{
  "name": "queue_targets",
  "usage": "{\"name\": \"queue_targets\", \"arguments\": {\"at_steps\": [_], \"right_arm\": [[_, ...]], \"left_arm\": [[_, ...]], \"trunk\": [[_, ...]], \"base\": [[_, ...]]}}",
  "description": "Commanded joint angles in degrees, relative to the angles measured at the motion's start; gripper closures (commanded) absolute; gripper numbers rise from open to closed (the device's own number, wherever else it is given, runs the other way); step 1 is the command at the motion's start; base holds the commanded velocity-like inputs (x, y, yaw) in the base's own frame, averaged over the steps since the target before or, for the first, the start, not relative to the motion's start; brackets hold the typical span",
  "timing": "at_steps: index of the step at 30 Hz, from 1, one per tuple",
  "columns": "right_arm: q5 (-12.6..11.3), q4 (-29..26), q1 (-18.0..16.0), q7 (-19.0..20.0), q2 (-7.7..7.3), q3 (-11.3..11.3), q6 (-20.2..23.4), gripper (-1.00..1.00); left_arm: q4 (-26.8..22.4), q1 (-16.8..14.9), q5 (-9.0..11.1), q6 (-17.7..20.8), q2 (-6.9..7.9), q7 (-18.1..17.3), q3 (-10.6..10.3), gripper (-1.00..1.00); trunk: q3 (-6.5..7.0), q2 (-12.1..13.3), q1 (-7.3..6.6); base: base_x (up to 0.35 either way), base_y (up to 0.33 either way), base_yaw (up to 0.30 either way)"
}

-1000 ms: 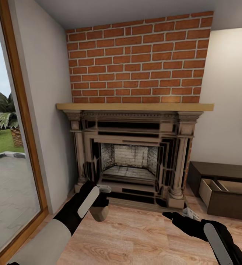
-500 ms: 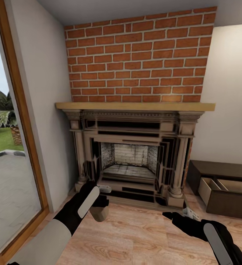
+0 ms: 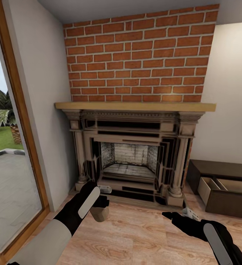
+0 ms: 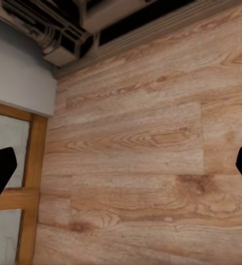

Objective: Place each of the two pumpkins and all three candles from the living room inside a cabinet in the living room (use any cabinet), then make sure every cabinet is closed, and position the cauldron so it is next to a table in the living room.

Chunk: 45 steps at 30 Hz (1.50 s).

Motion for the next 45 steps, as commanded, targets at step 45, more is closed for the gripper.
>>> {"name": "queue_targets", "arguments": {"at_steps": [45], "right_arm": [[-0.32, -0.05, -0.04, 0.29, 0.26, -0.26, 0.52, -1.00]], "left_arm": [[-0.04, -0.05, 0.40, 0.10, -0.06, 1.38, -2.46, 1.00]], "trunk": [[2.14, 3.58, -1.98]], "base": [[0.099, -0.095, -0.073]]}}
